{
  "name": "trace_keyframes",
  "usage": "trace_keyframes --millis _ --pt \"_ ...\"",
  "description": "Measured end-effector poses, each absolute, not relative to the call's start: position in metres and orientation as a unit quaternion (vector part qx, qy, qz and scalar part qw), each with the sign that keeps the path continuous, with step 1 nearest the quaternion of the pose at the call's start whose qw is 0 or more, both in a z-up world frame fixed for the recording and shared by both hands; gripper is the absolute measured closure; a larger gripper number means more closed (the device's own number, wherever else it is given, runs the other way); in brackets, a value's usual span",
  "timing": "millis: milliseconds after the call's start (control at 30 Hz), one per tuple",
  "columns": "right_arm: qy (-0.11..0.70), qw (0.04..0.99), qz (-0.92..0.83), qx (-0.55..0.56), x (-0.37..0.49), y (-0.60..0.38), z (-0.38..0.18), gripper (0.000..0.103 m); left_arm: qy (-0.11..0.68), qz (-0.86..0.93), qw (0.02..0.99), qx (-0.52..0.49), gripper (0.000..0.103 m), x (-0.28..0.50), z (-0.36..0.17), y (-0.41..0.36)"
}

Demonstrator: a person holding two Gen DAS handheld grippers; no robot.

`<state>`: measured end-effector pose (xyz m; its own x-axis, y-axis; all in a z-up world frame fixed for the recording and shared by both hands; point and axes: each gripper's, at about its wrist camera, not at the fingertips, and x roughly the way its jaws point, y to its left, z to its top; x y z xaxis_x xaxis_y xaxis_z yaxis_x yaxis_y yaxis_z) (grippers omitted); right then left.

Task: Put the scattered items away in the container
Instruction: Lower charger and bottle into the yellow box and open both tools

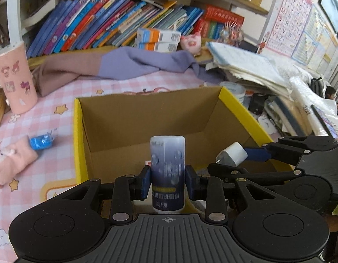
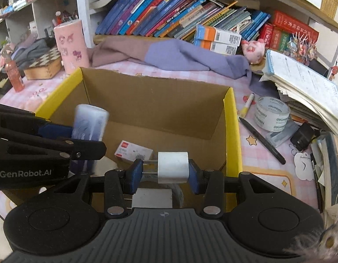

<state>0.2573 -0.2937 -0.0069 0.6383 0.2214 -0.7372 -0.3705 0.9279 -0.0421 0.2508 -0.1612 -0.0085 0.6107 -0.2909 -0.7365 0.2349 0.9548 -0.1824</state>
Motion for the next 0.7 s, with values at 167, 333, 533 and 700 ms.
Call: trace_keyframes --millis 167,333,533,700 --pt "0.389 0.900 0.168 -0.101 0.260 -0.295 -0.008 0.062 0.425 -0.138 0.893 -0.044 0.072 0.252 -0.014 -0.160" --pt "0.381 0.906 0.163 -0.083 0.260 -0.300 -0.004 0.060 0.407 -0.138 0.902 -0.050 0.065 0.246 -0.007 -0.159" --pt "0.358 0.919 0.150 -0.066 0.251 -0.305 0.010 0.051 0.368 -0.133 0.919 -0.055 0.046 0.233 0.014 -0.154" --pt "0.338 0.928 0.142 -0.057 0.234 -0.304 0.022 0.050 0.347 -0.138 0.926 -0.059 0.045 0.216 0.027 -0.150"
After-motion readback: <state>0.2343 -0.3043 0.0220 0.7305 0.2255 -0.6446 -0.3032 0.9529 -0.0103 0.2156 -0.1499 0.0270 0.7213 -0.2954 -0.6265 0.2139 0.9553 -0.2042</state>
